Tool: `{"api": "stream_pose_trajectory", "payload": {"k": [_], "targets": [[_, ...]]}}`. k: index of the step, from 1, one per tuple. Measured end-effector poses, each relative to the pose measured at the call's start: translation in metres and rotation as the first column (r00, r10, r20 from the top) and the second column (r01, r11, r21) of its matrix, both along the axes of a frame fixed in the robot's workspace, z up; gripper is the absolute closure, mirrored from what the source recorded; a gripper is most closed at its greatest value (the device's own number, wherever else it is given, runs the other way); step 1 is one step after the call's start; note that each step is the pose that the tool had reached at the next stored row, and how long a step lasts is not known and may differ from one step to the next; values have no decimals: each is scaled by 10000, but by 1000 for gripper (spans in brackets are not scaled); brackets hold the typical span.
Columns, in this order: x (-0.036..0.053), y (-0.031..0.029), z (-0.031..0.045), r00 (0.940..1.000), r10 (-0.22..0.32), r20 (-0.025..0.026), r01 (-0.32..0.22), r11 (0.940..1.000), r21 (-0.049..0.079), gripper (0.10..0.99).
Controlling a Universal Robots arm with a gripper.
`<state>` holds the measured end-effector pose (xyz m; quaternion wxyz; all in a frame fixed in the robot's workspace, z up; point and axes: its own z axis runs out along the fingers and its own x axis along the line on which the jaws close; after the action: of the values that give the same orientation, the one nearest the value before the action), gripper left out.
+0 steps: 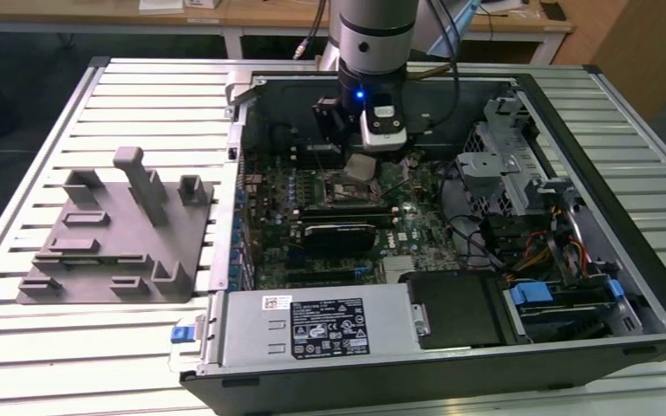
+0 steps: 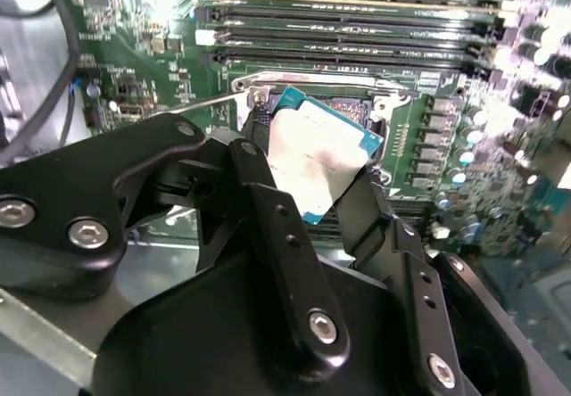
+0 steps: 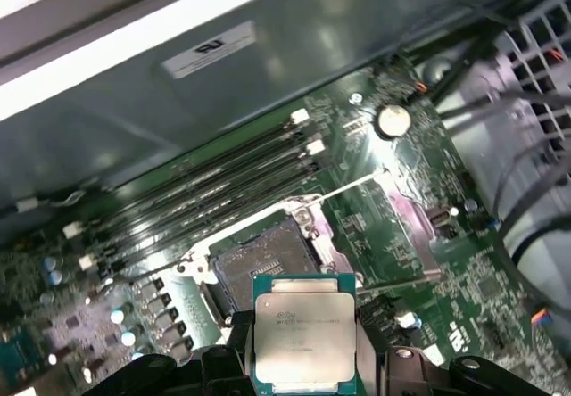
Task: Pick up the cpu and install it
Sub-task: 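Place the cpu into insertion slot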
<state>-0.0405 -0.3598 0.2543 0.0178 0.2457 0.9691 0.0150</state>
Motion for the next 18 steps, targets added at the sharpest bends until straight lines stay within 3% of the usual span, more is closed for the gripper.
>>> {"api": "stream_pose_trajectory", "payload": {"k": [6,12,15,16,18], "targets": [[0,0,-5,9940,-1094,0,1094,9940,1,545],[0,0,-10,9762,-2168,0,2168,9762,0,545],[0,0,-13,9626,-2708,0,2708,9626,0,545],[0,0,-17,9404,-3402,0,3402,9404,0,545],[0,0,-19,9269,-3754,0,3754,9269,0,545]]}}
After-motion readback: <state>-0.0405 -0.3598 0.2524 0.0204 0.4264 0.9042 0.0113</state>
